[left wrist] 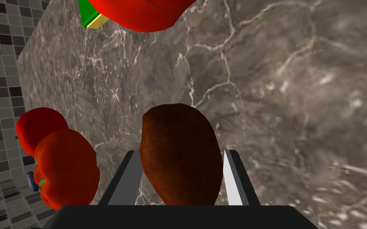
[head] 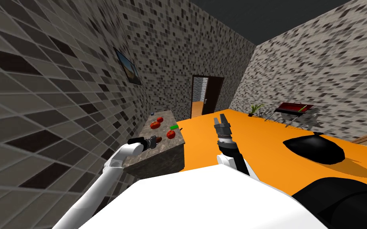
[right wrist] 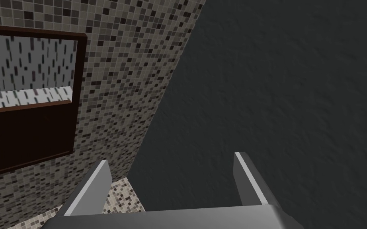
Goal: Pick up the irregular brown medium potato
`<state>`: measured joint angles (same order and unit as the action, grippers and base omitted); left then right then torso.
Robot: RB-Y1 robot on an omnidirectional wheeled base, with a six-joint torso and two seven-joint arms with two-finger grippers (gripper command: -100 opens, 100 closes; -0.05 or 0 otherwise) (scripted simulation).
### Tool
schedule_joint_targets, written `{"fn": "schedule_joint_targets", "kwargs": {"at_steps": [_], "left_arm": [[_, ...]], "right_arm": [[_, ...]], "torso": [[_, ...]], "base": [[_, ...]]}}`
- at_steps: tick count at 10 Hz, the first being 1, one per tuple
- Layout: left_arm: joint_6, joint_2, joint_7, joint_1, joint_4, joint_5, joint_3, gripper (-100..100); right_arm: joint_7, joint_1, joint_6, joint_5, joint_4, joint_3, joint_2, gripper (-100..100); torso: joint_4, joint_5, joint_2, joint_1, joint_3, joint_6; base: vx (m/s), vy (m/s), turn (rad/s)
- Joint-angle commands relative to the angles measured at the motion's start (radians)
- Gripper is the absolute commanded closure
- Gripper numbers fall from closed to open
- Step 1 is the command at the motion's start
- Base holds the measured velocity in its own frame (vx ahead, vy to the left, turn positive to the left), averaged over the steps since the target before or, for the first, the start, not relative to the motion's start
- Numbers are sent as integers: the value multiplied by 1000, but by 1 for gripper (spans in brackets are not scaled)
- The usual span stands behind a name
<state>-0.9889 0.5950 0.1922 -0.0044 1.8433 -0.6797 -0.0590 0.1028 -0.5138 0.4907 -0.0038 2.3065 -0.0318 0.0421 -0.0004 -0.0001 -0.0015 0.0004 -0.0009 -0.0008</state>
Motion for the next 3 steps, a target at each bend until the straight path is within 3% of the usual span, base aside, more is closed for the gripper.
{"fn": "schedule_joint_targets", "kwargs": {"at_steps": [1,2,3], "left_arm": [[-14,3,6,9,29,-1,-4,100],[-9,2,4,5,18,0,-2,100],[-11,2,5,6,21,0,-3,0]], "right_arm": [[0,0,0,0,0,0,0,0],[0,0,0,0,0,0,0,0],[0,0,0,0,0,0,0,0]], "torso": [[0,0,0,0,0,0],[0,0,0,0,0,0],[0,0,1,0,0,1]], "base": [[27,3,77],[9,1,10],[0,0,0]]}}
